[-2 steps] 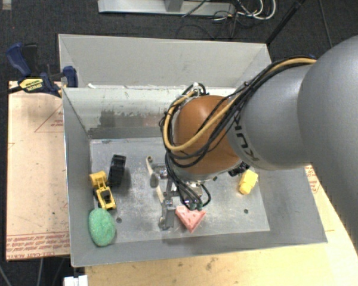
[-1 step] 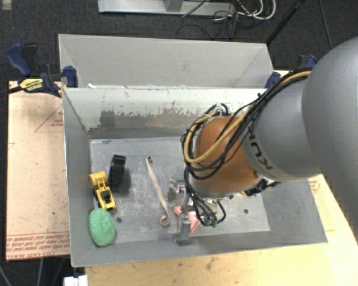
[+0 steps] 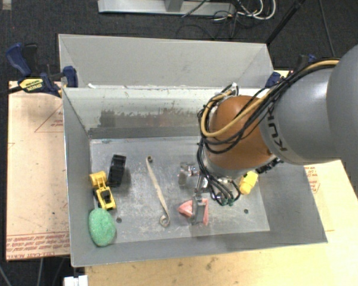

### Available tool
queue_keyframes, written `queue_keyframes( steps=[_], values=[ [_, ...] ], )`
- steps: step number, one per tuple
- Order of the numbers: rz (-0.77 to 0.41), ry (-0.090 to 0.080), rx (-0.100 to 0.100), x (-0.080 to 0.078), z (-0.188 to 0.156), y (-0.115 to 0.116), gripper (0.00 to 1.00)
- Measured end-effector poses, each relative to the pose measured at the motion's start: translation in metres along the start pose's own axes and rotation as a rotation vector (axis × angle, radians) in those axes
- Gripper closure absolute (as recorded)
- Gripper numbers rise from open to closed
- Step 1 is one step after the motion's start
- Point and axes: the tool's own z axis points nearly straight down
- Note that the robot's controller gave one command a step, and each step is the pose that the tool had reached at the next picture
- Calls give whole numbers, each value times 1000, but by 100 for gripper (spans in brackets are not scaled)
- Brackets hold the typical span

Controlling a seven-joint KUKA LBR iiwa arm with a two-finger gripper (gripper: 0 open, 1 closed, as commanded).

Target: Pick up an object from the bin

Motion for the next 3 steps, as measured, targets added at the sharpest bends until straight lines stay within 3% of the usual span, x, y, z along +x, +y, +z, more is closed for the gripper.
queue_keyframes(
  steps=[1,2,3],
  values=[
    [342,1,0,40,4,-30,100],
    [342,0,0,40,4,-30,100],
    [339,5,1,36,-51,-27,100]
  ],
)
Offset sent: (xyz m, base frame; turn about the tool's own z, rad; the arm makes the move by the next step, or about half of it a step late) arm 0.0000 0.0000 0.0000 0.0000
